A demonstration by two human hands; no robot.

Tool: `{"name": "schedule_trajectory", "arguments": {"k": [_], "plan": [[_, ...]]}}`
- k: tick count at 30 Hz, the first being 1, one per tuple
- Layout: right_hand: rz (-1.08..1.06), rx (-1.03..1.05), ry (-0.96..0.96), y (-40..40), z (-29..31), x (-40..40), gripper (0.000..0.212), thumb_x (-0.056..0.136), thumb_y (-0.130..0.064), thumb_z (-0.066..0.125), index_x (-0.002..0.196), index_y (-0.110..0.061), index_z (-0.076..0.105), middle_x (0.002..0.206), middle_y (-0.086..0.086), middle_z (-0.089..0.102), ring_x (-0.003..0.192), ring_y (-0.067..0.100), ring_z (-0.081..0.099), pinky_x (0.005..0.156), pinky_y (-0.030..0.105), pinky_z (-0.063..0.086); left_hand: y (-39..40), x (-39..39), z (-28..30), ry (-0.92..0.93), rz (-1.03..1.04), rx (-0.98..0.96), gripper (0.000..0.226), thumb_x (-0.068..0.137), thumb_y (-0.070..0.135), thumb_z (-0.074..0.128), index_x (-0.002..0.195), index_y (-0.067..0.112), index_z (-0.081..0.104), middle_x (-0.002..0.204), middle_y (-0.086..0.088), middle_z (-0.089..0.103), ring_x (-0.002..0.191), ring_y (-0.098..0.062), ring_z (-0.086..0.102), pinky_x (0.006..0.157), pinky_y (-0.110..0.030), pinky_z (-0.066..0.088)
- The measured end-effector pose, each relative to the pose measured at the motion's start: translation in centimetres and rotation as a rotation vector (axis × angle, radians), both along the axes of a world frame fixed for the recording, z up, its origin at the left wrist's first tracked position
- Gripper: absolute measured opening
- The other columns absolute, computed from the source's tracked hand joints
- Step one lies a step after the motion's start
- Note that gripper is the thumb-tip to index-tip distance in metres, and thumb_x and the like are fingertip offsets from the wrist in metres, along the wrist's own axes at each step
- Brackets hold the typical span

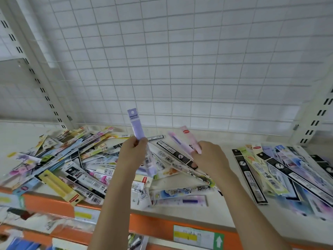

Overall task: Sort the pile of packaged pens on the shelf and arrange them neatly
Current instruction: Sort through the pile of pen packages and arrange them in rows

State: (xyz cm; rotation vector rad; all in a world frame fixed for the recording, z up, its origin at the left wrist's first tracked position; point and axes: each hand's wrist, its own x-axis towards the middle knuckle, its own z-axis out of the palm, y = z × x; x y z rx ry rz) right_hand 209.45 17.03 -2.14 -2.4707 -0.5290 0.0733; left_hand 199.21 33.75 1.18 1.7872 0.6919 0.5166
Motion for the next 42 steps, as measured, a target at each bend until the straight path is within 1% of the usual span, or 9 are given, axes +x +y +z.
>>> {"name": "schedule_trajectory", "arguments": {"k": [6,13,19,22,28,31,34,38,42], "plan": [[-0.040,0.248,0.011,-2.1,2.0,-2.0,0.043,0.092,-0.045,0.045,0.071,-0.011,0.059,0.061,-0.002,0.063,0.058,0.019,0.056,0.059,0.031,0.046,-1.3,-0.6,-0.8,-0.009,-0.070,-0.199,0.020,0.098,0.014,0.040,0.080,0.008,0.045,0.064,-0.006,0.049,0.052,-0.018,0.045,0.052,-0.028,0.039],[-0.124,0.265,0.069,-5.7,1.6,-2.9,0.016,0.085,-0.024,0.064,0.085,-0.014,0.051,0.073,-0.003,0.053,0.062,0.013,0.050,0.052,0.025,0.034,-2.6,-1.0,-2.1,0.124,-0.143,0.452,0.044,0.087,0.031,0.063,0.063,0.011,0.032,0.055,0.000,0.033,0.050,-0.016,0.030,0.049,-0.024,0.022],[-0.259,0.253,0.103,-9.3,0.7,-2.7,0.031,0.087,-0.021,0.060,0.114,-0.013,0.045,0.102,0.001,0.057,0.085,0.023,0.056,0.063,0.031,0.037,-4.8,0.6,-3.1,0.159,-0.321,0.612,0.030,0.085,0.025,0.063,0.068,0.011,0.042,0.057,0.001,0.036,0.052,-0.014,0.031,0.049,-0.026,0.022],[-0.300,0.226,0.079,-10.9,0.6,-2.8,0.010,0.090,-0.023,0.054,0.094,-0.014,0.052,0.086,0.003,0.058,0.078,0.024,0.055,0.060,0.031,0.036,-6.5,1.7,-3.4,0.198,-0.465,0.735,0.033,0.084,0.018,0.061,0.064,0.019,0.035,0.061,0.005,0.034,0.058,-0.016,0.033,0.050,-0.024,0.022],[-0.335,0.218,-0.024,-11.8,0.1,-3.7,0.028,0.093,-0.026,0.045,0.072,-0.008,0.047,0.068,0.007,0.053,0.067,0.026,0.050,0.056,0.030,0.033,-9.3,3.2,-3.1,0.437,-0.660,0.895,0.008,0.086,0.009,0.049,0.086,0.007,0.057,0.096,-0.018,0.062,0.095,-0.036,0.058,0.077,-0.038,0.047],[-0.337,0.225,-0.017,-11.8,-0.3,-3.8,0.031,0.093,-0.028,0.046,0.067,-0.013,0.040,0.068,0.007,0.052,0.066,0.025,0.049,0.059,0.032,0.033,-9.3,3.6,-2.8,0.502,-0.659,0.967,0.013,0.086,0.006,0.046,0.088,0.005,0.058,0.086,-0.015,0.056,0.097,-0.034,0.058,0.080,-0.036,0.047],[-0.352,0.253,0.004,-11.8,-0.4,-3.7,0.029,0.093,-0.028,0.046,0.069,-0.013,0.040,0.072,0.009,0.056,0.069,0.028,0.051,0.062,0.033,0.035,-9.0,3.8,-3.1,0.488,-0.676,1.019,0.019,0.088,0.009,0.044,0.070,0.009,0.049,0.080,-0.006,0.039,0.092,-0.033,0.058,0.072,-0.035,0.043],[-0.337,0.287,0.025,-11.4,0.1,-3.4,0.031,0.095,-0.022,0.042,0.067,-0.014,0.031,0.064,0.003,0.041,0.064,0.024,0.043,0.057,0.033,0.029,-8.1,3.5,-2.9,0.325,-0.609,1.046,0.012,0.091,0.016,0.049,0.095,0.010,0.058,0.103,-0.007,0.051,0.095,-0.028,0.055,0.073,-0.032,0.040],[-0.278,0.300,0.096,-10.2,0.6,-2.8,0.025,0.101,-0.026,0.030,0.096,-0.006,0.043,0.080,0.012,0.054,0.078,0.031,0.057,0.068,0.036,0.039,-6.2,2.4,-1.0,0.170,-0.464,0.990,0.007,0.092,0.008,0.045,0.096,0.008,0.052,0.085,-0.014,0.058,0.083,-0.025,0.041,0.065,-0.031,0.028]]}}
